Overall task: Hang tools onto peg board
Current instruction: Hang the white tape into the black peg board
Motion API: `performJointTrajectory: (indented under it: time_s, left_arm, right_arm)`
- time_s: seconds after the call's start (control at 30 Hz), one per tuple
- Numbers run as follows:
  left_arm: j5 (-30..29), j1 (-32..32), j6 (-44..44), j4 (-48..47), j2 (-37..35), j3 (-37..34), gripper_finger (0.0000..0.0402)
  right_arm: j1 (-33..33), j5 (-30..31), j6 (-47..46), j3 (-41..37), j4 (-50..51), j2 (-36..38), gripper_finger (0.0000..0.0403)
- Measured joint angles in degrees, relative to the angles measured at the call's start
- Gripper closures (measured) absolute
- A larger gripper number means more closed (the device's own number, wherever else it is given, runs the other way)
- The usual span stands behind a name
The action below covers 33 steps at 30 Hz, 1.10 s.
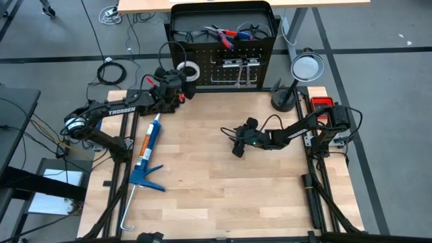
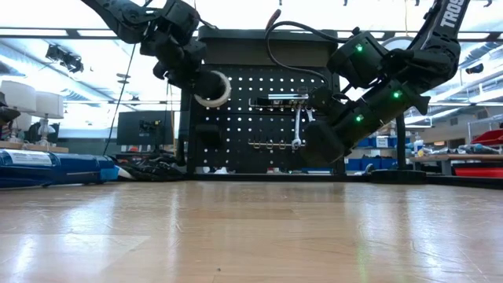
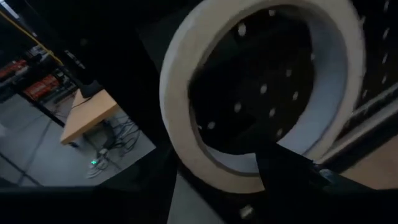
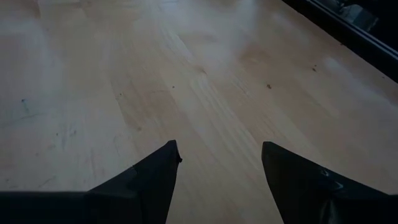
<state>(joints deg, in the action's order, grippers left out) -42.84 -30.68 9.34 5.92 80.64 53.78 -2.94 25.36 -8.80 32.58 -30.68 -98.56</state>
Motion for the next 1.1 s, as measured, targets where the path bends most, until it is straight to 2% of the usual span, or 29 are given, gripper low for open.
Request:
performJointTrajectory:
  time_s: [0.43,0.8,1.1]
  left_arm:
    - [-5.18,0.13,8.36,-1.23,0.0,0.0,0.0183]
    - [-5.06,0.11,3.96,-2.92,-3.75,0.0,0.0179]
    - [-0.54,0.32,-2.44,-8.12,-4.94,0.02,0.0145]
  right_arm:
    - [0.0,-0.04,-0.02,0.0,-0.04,0.0,0.0162]
    - [-0.02,-0.04,0.0,0.0,0.13,0.0,0.0162]
    - [0.23,-0.04,0.0,0.03,0.39,0.0,0.0162]
